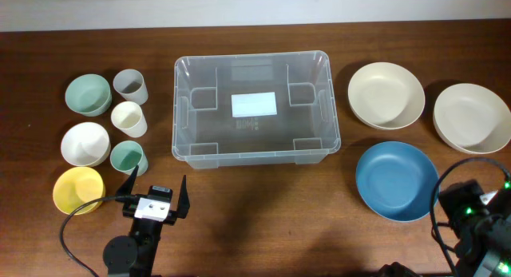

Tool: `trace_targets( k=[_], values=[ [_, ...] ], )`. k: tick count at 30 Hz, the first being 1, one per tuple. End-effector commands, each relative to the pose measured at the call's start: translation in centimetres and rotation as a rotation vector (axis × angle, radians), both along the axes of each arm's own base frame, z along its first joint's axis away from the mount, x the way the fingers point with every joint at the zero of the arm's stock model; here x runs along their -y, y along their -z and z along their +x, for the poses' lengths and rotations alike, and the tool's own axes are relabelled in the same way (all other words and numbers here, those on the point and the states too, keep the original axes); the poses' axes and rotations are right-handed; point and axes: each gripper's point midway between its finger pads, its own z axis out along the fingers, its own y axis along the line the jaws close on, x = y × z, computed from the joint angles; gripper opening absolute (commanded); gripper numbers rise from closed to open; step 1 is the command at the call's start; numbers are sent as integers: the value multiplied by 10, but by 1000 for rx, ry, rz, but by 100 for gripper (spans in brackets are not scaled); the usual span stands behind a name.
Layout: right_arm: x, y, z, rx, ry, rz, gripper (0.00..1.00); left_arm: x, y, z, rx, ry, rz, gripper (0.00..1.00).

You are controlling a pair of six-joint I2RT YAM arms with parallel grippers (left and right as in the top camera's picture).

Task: Pack container
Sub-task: 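Lift the blue bowl with the right gripper and carry it into the bin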

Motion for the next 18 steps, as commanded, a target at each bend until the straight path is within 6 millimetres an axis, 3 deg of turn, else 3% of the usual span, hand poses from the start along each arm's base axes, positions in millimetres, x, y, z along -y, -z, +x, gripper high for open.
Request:
trace_targets(
  k=[1, 2, 5, 7, 11, 18],
  values=[
    [10, 23, -18, -116, 102, 14, 59, 0, 1, 0, 1, 2, 4, 100],
    [10, 33, -19, -142, 106, 28, 71, 0, 1, 0, 1, 3, 4, 100],
    [10, 67, -19, -211, 103, 75, 77, 0, 1, 0, 1, 3, 4, 100],
    [8, 104, -20, -270, 115, 136, 77, 0, 1, 0, 1, 3, 4, 100],
    [0, 155, -12, -304, 83, 229, 77, 0, 1, 0, 1, 3, 4, 100],
    [5, 190, 9, -327, 52, 284, 77, 0, 1, 0, 1, 3, 4, 100]
  ],
)
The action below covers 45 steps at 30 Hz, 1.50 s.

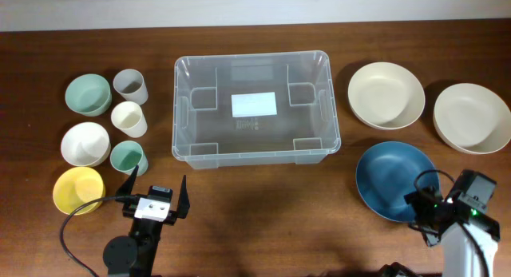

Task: Pack container
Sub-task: 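Lift the blue bowl with the right gripper and carry it into the bin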

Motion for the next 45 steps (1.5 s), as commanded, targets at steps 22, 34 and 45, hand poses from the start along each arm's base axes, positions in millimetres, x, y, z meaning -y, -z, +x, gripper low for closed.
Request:
trace_targets(
  k=[22, 34, 45],
  values=[
    [-7, 33, 38, 63, -69, 146, 4, 0, 1, 0, 1, 3, 4, 100],
    [-36, -108, 76, 524, -274, 85, 4, 0, 1, 0, 1, 3, 4, 100],
    [-63, -305, 107, 974, -428, -84, 4, 0, 1, 0, 1, 3, 4, 100]
  ],
)
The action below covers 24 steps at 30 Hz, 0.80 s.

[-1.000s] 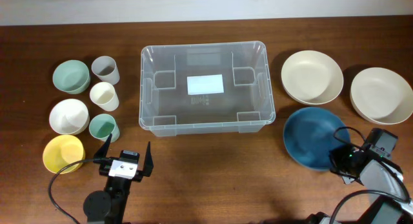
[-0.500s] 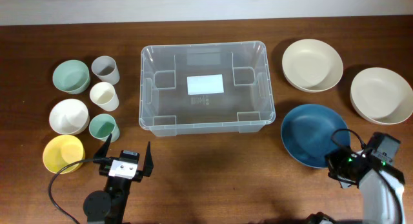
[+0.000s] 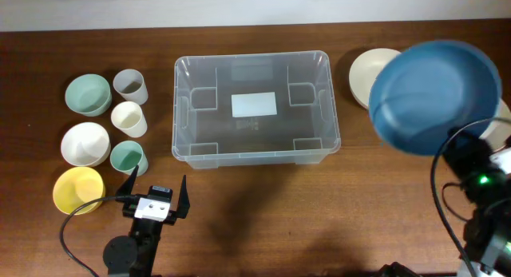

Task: Pack container
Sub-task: 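Lift the blue bowl with the right gripper and carry it into the bin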

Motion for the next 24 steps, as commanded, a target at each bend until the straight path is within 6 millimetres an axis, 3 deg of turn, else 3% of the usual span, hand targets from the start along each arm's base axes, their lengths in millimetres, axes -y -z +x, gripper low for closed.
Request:
trace_targets(
  k=[1, 4, 7, 8, 15, 18, 24],
  values=[
    [-41, -39, 21, 113, -166, 51, 4, 0, 1, 0, 1, 3, 4, 100],
    [-78, -36, 51, 113, -284, 86, 4, 0, 1, 0, 1, 3, 4, 100],
    [-125, -16, 89, 73, -390, 96, 4, 0, 1, 0, 1, 3, 4, 100],
    [-159, 2, 112, 44, -460, 91, 4, 0, 1, 0, 1, 3, 4, 100],
    [-269, 51, 163, -103, -674, 84, 4, 0, 1, 0, 1, 3, 4, 100],
    [-301, 66, 173, -156, -729, 73, 4, 0, 1, 0, 1, 3, 4, 100],
    [-319, 113, 185, -299, -672, 18, 4, 0, 1, 0, 1, 2, 4, 100]
  ],
)
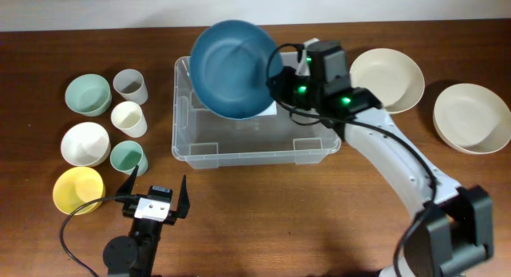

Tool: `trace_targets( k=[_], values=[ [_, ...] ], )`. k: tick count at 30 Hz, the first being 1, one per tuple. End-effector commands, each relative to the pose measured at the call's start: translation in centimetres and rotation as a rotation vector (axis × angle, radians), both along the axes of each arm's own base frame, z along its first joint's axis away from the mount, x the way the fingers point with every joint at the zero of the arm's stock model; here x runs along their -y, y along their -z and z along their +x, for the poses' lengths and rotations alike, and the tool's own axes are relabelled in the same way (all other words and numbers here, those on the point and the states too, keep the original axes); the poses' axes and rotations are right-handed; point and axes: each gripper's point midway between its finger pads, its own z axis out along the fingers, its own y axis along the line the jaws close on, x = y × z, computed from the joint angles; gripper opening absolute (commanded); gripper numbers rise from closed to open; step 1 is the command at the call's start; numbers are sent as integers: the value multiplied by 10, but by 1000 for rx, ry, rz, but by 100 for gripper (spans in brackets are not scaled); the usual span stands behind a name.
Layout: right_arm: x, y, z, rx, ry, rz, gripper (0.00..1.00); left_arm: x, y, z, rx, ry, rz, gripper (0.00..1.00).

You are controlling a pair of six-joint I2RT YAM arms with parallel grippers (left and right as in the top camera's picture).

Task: Pack container
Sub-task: 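Lift the blue bowl with the right gripper and carry it into the bin, then lower the blue bowl into the bin and open the right gripper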

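The blue plate (233,68) hangs over the left half of the clear plastic container (313,143), tilted, with my right gripper (275,85) shut on its right rim. The right arm reaches in from the lower right across the container's near right corner. My left gripper (156,189) rests open near the table's front edge, below the cups, with nothing between its fingers. The container's floor shows a white label, partly hidden by the plate.
Two cream plates (394,76) (471,117) lie right of the container. On the left stand a green bowl (87,94), white bowl (85,143), yellow bowl (77,189), and grey (130,86), cream (129,118) and green cups (128,157).
The right gripper has carried the blue plate from above the cream plates at the right to over the container's left half. The left arm has not moved.
The blue plate lay on the table right of the container, the right gripper near it. Then the gripper was at the plate's near right rim. Then the plate was held high over the cream plates, and now hangs over the container.
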Motion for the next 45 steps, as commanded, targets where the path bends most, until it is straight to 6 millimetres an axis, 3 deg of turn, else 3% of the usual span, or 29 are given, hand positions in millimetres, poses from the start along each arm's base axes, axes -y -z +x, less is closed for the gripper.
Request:
trace_targets(
  k=[1, 5, 10, 15, 26, 36, 45],
  values=[
    [-6, 13, 13, -13, 54, -47, 4, 0, 1, 0, 0, 3, 4, 100],
    [-17, 50, 12, -94, 54, -65, 4, 0, 1, 0, 0, 3, 4, 100],
    [-26, 71, 10, -119, 56, -100, 4, 0, 1, 0, 0, 2, 4, 100],
    [-33, 83, 2, -150, 63, -127, 4, 0, 1, 0, 0, 3, 4, 100],
    [-14, 101, -7, -204, 140, -233, 4, 0, 1, 0, 0, 2, 4, 100],
    [-22, 144, -14, -309, 116, -230, 4, 0, 1, 0, 0, 3, 4, 100],
    [-26, 144, -14, -307, 105, -222, 4, 0, 1, 0, 0, 3, 4, 100]
  ],
)
